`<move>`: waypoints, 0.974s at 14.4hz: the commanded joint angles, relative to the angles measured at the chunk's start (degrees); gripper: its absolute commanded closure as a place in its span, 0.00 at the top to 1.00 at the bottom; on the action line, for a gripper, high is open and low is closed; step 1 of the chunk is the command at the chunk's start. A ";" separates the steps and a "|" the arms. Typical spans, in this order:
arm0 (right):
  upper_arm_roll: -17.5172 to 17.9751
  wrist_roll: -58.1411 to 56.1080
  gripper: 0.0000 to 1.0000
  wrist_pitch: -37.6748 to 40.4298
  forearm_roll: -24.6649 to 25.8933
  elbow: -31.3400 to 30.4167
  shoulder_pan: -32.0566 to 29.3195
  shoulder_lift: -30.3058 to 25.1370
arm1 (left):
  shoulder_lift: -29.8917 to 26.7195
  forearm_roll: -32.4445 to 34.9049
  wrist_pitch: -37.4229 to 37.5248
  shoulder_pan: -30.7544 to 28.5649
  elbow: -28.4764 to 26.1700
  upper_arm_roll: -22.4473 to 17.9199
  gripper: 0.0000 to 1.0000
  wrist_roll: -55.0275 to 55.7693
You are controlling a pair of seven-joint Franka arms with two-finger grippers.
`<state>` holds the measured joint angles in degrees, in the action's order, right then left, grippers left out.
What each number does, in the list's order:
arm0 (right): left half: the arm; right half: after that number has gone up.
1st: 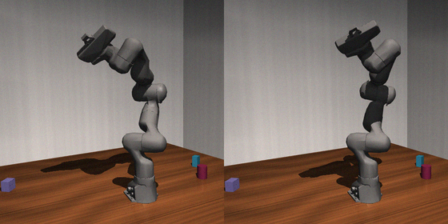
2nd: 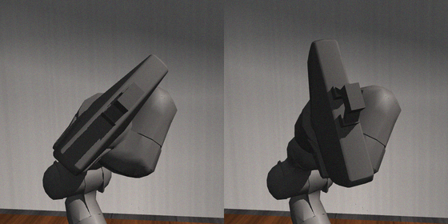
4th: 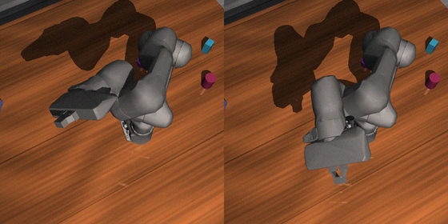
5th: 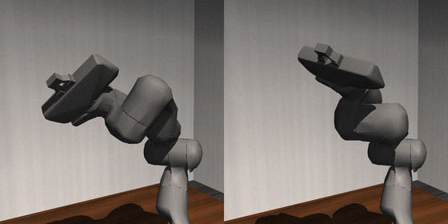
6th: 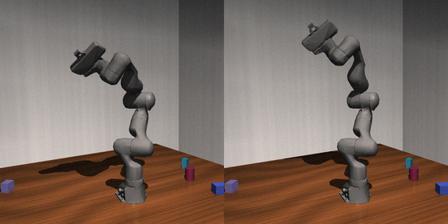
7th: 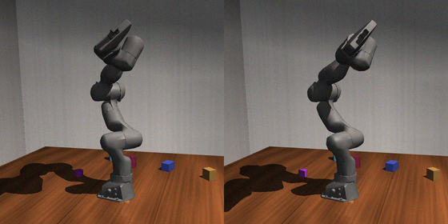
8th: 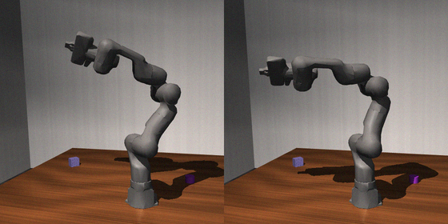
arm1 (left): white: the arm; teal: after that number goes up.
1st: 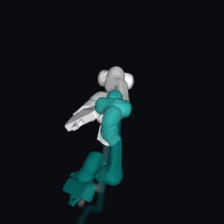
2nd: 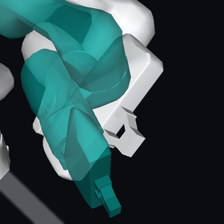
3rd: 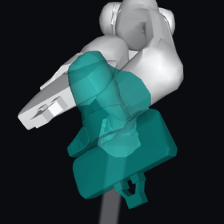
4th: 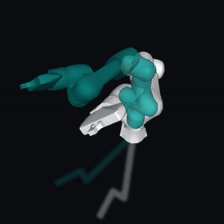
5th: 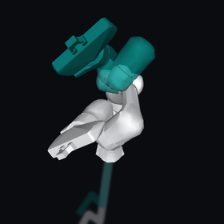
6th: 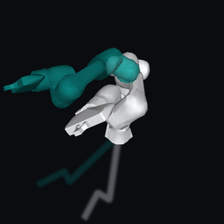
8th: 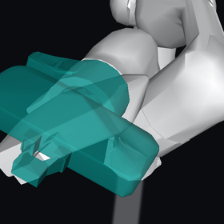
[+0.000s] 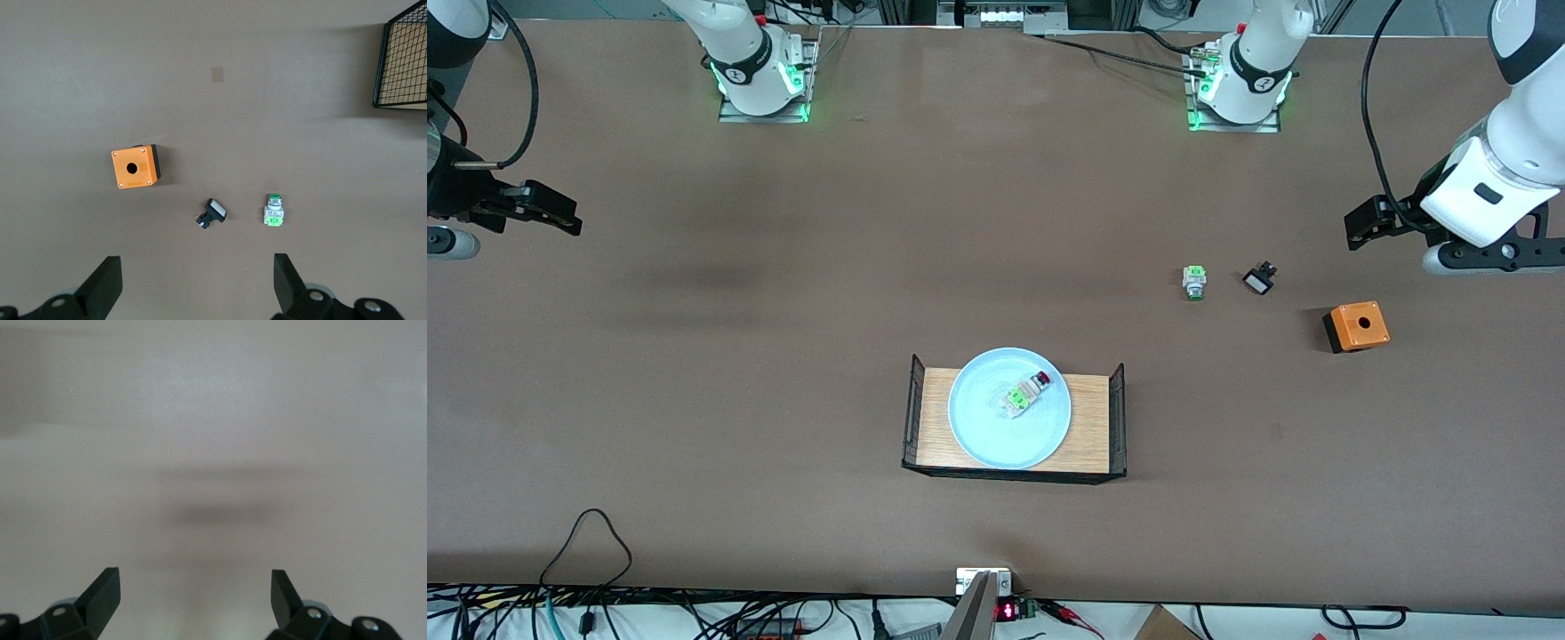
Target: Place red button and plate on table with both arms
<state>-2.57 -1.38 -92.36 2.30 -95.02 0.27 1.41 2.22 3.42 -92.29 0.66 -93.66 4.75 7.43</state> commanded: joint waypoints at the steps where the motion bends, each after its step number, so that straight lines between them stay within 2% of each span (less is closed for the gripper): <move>1: 0.02 -0.55 1.00 0.16 -1.07 0.10 -0.62 -0.44 | 1.21 0.89 1.06 0.13 2.26 0.26 1.00 -0.66; 14: -0.15 -0.55 1.00 0.07 -1.07 0.01 -1.23 -0.35 | 1.21 0.62 1.32 0.22 2.26 0.43 1.00 0.04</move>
<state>-2.92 -1.38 -92.36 2.30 -95.04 -0.41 1.41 2.67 3.42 -92.22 0.68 -93.18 4.93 7.43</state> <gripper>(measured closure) 0.000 0.000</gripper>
